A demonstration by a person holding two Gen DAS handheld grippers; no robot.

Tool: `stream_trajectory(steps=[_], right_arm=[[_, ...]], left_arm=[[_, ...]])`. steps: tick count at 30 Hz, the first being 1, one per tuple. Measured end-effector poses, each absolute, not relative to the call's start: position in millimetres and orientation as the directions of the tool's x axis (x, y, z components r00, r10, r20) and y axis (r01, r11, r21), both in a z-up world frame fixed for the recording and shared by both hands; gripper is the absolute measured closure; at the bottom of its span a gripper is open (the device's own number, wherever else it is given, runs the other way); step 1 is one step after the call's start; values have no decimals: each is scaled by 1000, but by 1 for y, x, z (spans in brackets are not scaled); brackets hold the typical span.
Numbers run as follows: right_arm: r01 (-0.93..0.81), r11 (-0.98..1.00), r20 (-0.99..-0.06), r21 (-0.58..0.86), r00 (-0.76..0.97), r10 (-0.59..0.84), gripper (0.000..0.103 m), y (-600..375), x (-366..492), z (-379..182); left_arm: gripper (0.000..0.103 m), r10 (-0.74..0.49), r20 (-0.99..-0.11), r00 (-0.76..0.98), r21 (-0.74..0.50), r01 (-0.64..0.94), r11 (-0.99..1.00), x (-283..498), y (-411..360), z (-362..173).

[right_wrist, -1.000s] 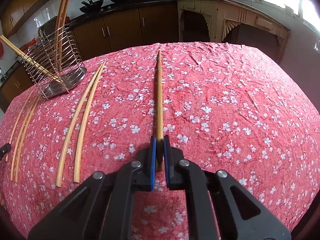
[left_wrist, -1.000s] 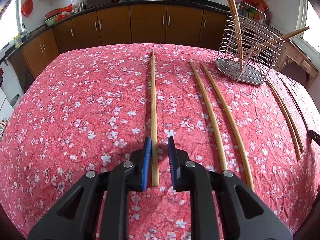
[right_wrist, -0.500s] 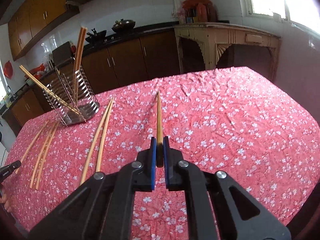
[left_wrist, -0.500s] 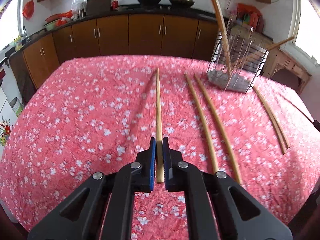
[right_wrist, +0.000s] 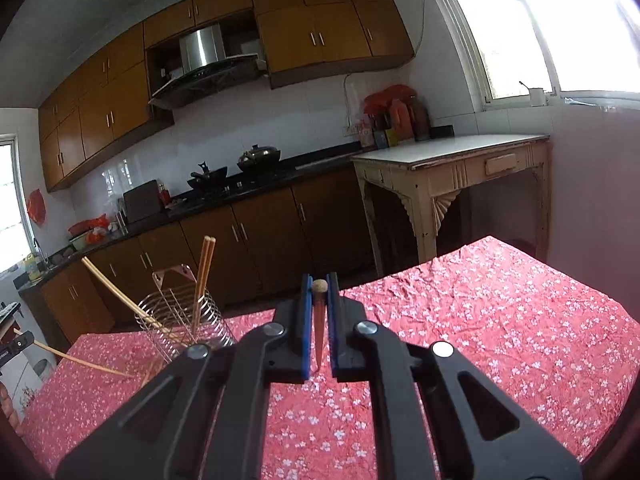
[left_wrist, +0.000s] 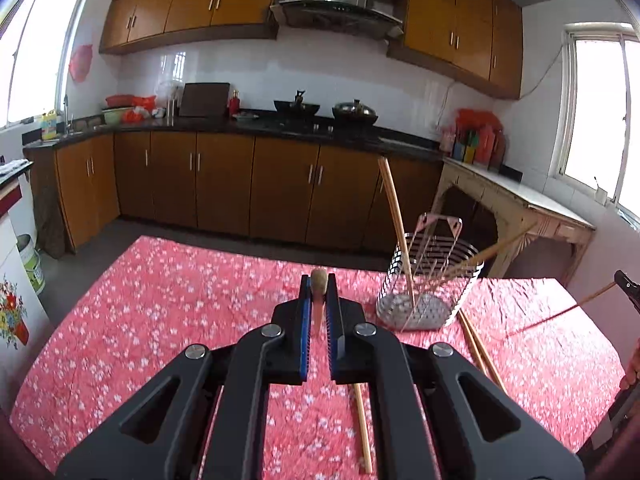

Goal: Organize utensils
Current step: 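Lift both held chopsticks upright and carry them above the wire holder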

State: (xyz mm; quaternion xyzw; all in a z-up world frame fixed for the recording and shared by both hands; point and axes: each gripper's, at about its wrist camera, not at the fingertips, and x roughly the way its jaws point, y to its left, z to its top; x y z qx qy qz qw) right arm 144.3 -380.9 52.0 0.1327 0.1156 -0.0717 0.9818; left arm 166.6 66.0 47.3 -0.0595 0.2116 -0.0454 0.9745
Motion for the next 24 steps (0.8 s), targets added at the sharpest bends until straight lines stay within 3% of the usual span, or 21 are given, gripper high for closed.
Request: stream_trajectory(steps=[8, 16, 24], right_arm=[[112, 963, -206, 244, 977, -61, 95, -368, 160, 98], [-76, 957, -201, 279, 970, 135, 95, -341, 160, 167], [-142, 950, -49, 277, 986, 162, 95, -310, 174, 211]], left_arm=[[96, -103, -381, 919, -119, 62, 991, 184, 65, 73], [96, -192, -341, 920, -168, 141, 976, 178, 56, 119], [96, -256, -197, 946, -239, 207, 949, 183, 26, 170]])
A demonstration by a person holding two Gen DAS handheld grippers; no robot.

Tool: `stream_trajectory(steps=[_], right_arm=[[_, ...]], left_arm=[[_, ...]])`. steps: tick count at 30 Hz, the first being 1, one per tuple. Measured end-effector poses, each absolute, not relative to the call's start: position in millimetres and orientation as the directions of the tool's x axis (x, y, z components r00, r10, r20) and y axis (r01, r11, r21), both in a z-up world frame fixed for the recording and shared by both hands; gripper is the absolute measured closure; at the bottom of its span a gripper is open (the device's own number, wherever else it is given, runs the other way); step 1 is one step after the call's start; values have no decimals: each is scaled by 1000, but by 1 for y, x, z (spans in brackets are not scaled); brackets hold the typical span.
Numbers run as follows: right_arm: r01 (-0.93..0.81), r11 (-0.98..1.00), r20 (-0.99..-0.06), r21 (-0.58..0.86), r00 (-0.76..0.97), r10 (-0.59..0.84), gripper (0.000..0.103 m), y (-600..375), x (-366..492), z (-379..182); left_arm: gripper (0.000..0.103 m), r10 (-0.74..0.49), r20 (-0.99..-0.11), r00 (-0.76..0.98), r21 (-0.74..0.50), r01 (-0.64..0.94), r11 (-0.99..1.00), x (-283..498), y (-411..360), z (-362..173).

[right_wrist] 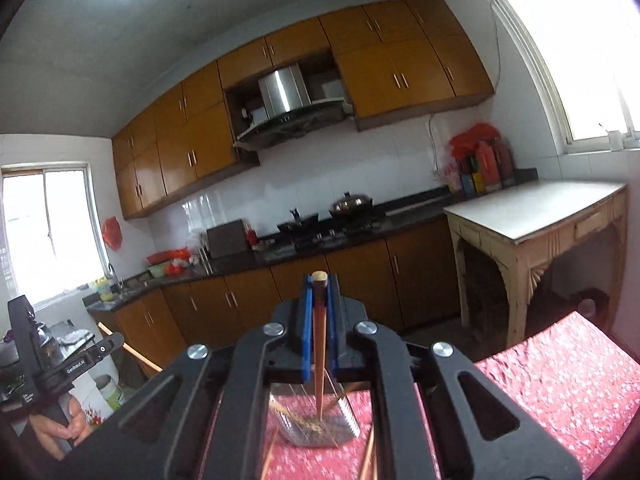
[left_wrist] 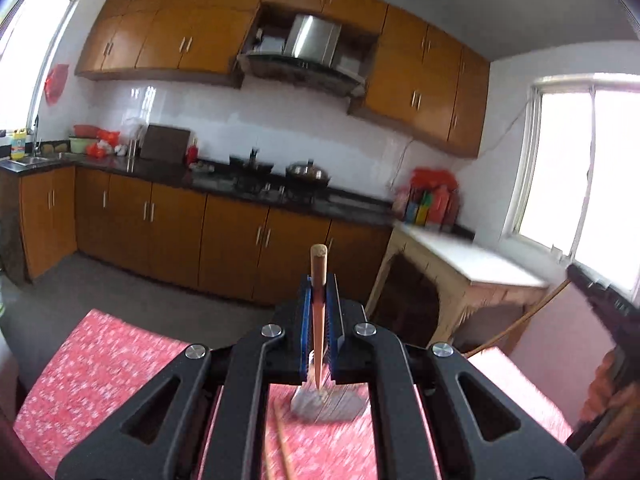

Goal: Organize utensils
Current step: 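Lift both held chopsticks upright and carry them above the wire holder, then open the left tool while the right tool opens, dropping chopsticks into the holder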

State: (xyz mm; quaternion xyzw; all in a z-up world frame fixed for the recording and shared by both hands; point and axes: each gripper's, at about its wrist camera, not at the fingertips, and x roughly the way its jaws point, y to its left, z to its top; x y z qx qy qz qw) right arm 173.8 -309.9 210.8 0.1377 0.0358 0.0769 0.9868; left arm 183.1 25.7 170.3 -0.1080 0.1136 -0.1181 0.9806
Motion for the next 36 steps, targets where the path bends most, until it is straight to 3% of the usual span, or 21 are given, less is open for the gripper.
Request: stream_trajectory(steps=[6, 18, 25, 32, 34, 36], right_arm=[[-98, 977, -60, 190, 992, 111, 95, -272, 212, 202], [-71, 952, -279, 297, 947, 158, 95, -281, 283, 139], [3, 961, -285, 275, 955, 79, 75, -295, 271, 125], [60, 963, -262, 263, 965, 12, 70, -315, 231, 120], [69, 962, -278, 265, 961, 8, 70, -322, 218, 110], [89, 962, -312, 259, 950, -4, 70, -329, 207, 94]], left_arm=[[96, -210, -170, 963, -255, 163, 953, 214, 2, 169], [96, -227, -366, 903, -252, 139, 958, 267, -13, 112], [96, -195, -410, 891, -219, 112, 969, 264, -7, 109], [95, -167, -379, 910, -209, 92, 974, 237, 11, 123], [89, -153, -367, 917, -205, 81, 975, 222, 21, 122], [70, -118, -360, 926, -203, 46, 978, 203, 38, 116]])
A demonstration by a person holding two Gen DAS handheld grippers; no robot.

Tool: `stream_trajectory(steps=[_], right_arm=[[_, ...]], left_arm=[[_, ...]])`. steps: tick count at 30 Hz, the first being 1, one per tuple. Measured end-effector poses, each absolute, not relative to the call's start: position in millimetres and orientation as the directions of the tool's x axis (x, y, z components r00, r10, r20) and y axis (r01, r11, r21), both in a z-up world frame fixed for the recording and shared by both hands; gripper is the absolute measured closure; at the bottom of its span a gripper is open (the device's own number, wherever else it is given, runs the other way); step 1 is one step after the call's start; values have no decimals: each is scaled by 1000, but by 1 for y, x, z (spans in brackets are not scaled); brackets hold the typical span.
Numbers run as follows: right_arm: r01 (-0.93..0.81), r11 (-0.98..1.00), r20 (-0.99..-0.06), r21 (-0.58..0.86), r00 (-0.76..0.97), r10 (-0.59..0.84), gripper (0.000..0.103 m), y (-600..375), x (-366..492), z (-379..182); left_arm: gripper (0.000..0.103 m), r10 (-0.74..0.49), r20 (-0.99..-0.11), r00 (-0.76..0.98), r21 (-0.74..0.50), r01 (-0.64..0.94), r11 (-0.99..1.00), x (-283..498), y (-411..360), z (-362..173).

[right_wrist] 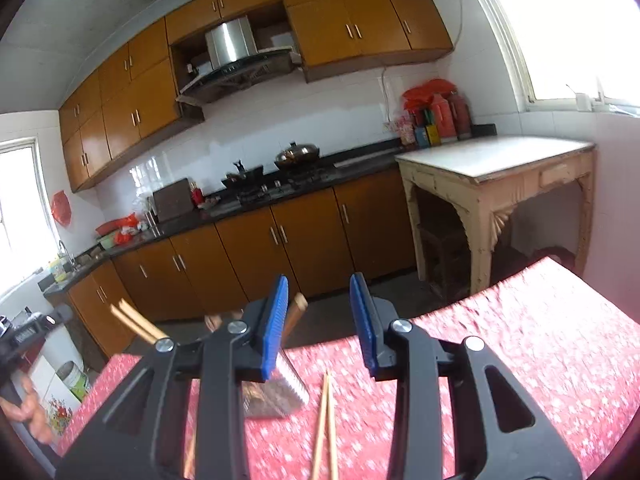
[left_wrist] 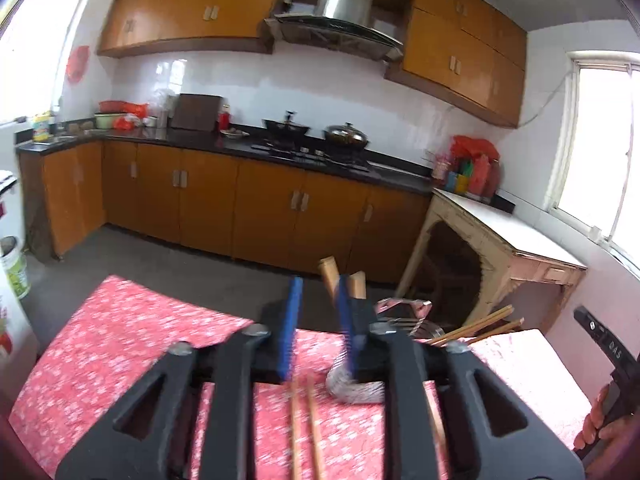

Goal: Organize utensils
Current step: 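Open the left tool while the right tool opens, dropping chopsticks into the holder, then move both open tools back down to the chopsticks on the cloth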

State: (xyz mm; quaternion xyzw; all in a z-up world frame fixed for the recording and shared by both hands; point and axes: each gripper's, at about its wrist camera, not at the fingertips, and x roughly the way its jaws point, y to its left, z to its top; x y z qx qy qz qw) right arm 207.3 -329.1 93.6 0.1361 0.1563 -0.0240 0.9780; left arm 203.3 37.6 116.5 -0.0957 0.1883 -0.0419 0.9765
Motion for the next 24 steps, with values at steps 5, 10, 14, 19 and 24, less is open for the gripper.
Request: stream_trajectory(steps=[5, 10, 14, 19, 24], right_arm=[[149, 963, -469, 226, 883, -26, 70, -344, 196, 26], [131, 962, -626, 241, 778, 51, 70, -340, 204, -42], [52, 964, -701, 259, 697, 150, 73, -318, 208, -81], [-19, 978, -745, 210, 644, 172, 75, -286, 212, -100], [-24, 990, -774, 138, 621, 123, 75, -274, 221, -109]], left_arm=[[67, -49, -411, 910, -158, -19, 987, 178, 66, 80], [64, -26, -524, 851, -81, -20, 997, 180, 69, 15], [64, -72, -630, 773, -88, 21, 996, 190, 56, -39], [64, -118, -703, 702, -97, 70, 993, 192, 40, -75], [64, -150, -716, 682, -97, 115, 989, 192, 28, -83]])
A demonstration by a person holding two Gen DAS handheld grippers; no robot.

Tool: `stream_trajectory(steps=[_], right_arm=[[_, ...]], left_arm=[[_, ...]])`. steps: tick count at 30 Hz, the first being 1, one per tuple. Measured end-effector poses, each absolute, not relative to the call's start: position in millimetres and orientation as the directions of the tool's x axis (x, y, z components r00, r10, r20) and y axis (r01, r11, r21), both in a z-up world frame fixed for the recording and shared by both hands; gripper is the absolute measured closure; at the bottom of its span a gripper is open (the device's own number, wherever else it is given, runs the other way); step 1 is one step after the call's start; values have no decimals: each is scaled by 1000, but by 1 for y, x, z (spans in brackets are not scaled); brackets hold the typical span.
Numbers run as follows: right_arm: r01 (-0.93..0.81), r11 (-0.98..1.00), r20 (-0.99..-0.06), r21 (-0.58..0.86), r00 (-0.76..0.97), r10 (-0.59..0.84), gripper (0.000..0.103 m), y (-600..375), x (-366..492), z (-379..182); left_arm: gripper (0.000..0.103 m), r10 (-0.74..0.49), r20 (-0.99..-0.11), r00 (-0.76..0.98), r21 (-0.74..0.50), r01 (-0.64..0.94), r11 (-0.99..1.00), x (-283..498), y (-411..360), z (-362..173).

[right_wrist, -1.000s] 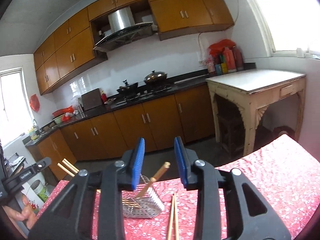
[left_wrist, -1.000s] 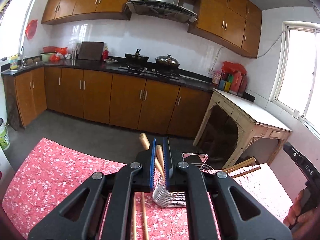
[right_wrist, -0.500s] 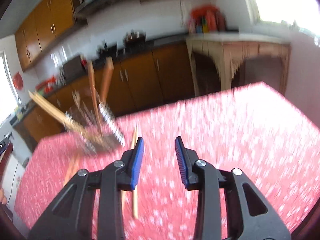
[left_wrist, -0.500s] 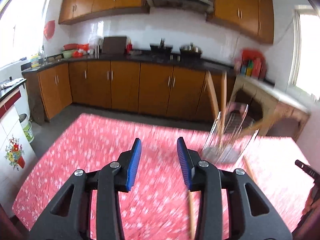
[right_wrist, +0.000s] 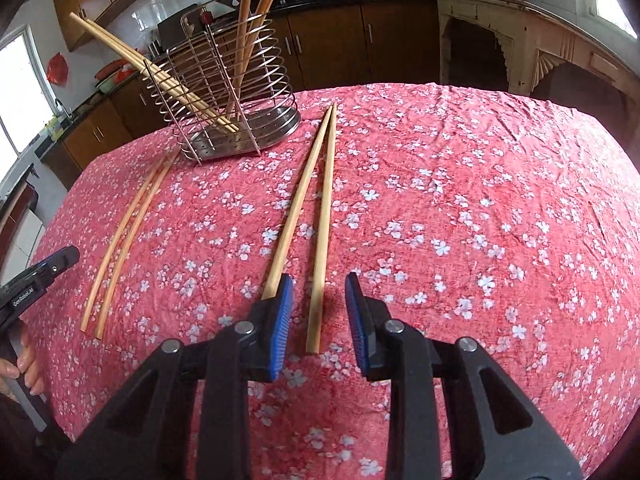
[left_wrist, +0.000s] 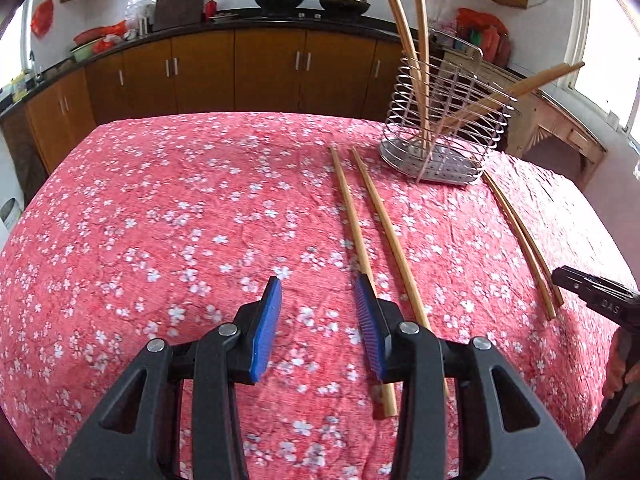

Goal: Organize utensils
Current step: 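Move both open tools back down to the chopsticks on the cloth, then grasp a chopstick with the right tool while the left tool grasps another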

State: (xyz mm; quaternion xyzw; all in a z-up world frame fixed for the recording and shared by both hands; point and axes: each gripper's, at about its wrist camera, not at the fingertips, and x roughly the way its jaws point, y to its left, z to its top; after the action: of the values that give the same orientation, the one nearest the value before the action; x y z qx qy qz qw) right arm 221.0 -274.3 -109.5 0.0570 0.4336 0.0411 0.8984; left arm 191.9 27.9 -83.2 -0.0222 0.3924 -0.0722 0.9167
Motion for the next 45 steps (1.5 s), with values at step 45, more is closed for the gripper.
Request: stream_trajectory(steps=[45], right_arm=[[193, 978, -748, 82, 660, -67, 95, -341, 246, -109]], left_arm=[[89, -53, -767, 640, -46, 27, 999, 248, 47, -106]])
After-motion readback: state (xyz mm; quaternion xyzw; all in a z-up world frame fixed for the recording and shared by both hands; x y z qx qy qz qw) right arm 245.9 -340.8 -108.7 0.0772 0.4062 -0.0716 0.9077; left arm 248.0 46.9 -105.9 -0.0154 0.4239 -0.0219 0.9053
